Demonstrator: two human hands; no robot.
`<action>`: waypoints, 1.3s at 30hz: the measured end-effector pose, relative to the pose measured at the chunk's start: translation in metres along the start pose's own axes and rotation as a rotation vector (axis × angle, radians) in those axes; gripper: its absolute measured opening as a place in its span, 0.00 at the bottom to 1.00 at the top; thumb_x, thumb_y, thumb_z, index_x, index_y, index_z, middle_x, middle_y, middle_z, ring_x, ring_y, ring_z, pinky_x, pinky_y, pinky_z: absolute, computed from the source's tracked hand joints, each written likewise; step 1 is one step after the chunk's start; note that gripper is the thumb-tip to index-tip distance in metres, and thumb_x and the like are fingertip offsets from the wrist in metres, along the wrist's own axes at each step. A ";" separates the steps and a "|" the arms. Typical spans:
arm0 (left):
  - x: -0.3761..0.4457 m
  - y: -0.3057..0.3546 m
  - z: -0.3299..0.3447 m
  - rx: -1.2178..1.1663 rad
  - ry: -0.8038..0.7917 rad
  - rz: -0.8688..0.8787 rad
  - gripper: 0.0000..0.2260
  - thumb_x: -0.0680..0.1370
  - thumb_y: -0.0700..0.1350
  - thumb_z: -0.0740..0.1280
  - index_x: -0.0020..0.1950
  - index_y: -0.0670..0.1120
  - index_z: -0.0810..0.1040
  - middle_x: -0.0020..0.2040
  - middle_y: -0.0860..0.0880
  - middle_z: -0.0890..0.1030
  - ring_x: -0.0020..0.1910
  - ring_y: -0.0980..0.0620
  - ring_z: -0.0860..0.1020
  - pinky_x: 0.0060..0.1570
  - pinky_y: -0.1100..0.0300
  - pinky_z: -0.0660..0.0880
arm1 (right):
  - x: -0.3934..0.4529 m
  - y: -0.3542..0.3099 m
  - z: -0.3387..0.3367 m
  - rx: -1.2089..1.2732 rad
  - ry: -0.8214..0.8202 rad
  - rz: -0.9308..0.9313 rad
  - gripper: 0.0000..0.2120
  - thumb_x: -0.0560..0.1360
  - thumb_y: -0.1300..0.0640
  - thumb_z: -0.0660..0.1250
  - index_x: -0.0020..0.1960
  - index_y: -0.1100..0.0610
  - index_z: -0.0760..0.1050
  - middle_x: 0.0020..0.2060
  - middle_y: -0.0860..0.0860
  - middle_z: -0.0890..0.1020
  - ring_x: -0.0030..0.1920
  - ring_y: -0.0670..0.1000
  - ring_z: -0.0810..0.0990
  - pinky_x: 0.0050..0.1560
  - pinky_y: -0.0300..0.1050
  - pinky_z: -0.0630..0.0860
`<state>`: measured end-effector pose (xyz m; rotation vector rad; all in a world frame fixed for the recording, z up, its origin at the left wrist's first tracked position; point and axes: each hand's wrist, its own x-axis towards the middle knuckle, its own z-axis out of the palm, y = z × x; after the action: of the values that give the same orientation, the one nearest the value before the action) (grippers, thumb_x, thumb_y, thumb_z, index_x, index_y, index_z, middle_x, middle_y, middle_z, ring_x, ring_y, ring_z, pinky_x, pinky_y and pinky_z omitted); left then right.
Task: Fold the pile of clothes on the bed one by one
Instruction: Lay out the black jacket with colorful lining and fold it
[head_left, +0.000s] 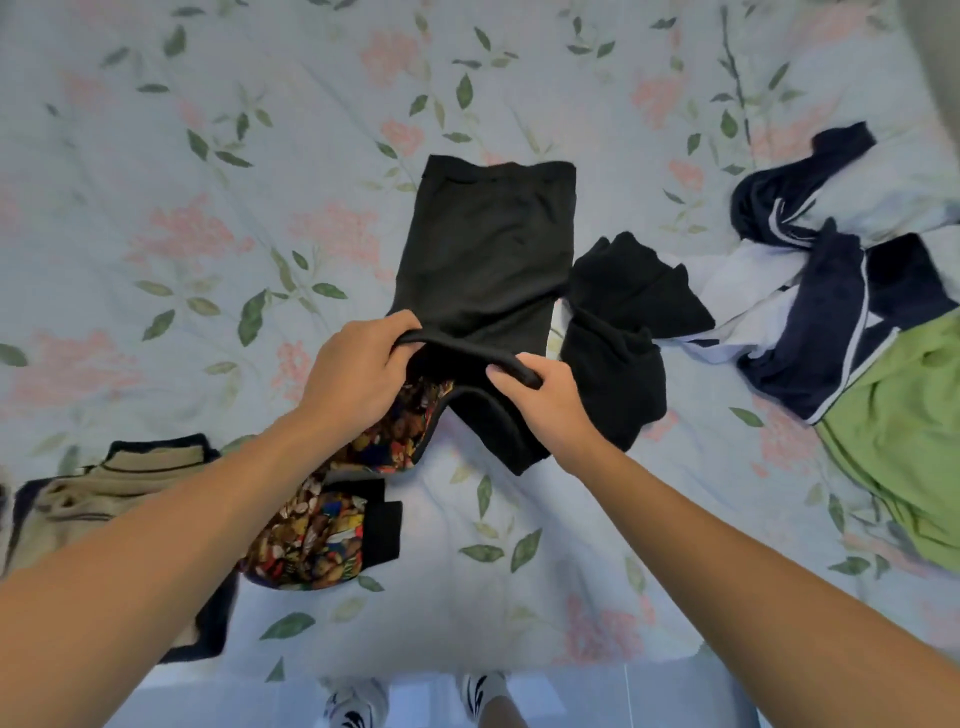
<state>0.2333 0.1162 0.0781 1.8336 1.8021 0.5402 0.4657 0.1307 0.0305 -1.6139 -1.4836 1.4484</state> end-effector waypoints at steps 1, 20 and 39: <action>0.000 0.007 -0.018 0.000 0.013 -0.001 0.06 0.84 0.46 0.63 0.49 0.50 0.78 0.38 0.49 0.81 0.38 0.46 0.77 0.39 0.47 0.76 | -0.003 -0.023 -0.004 -0.033 0.011 -0.020 0.14 0.78 0.55 0.75 0.40 0.63 0.76 0.31 0.52 0.75 0.35 0.46 0.74 0.40 0.42 0.72; -0.016 0.213 -0.371 -0.156 0.297 0.105 0.22 0.71 0.54 0.80 0.60 0.56 0.74 0.52 0.57 0.81 0.48 0.54 0.79 0.45 0.55 0.76 | -0.107 -0.425 -0.104 -0.190 0.284 -0.376 0.09 0.87 0.57 0.57 0.52 0.55 0.75 0.47 0.54 0.80 0.47 0.54 0.79 0.46 0.50 0.73; -0.057 0.319 -0.446 -0.602 0.364 0.023 0.08 0.79 0.38 0.66 0.43 0.41 0.83 0.42 0.42 0.83 0.44 0.46 0.79 0.47 0.52 0.75 | -0.207 -0.383 -0.110 -0.294 0.395 -0.456 0.06 0.81 0.50 0.71 0.50 0.51 0.77 0.36 0.49 0.79 0.36 0.50 0.76 0.37 0.48 0.69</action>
<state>0.2140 0.0983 0.6287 1.3967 1.5844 1.3302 0.4549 0.0761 0.4762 -1.4781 -1.7273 0.6459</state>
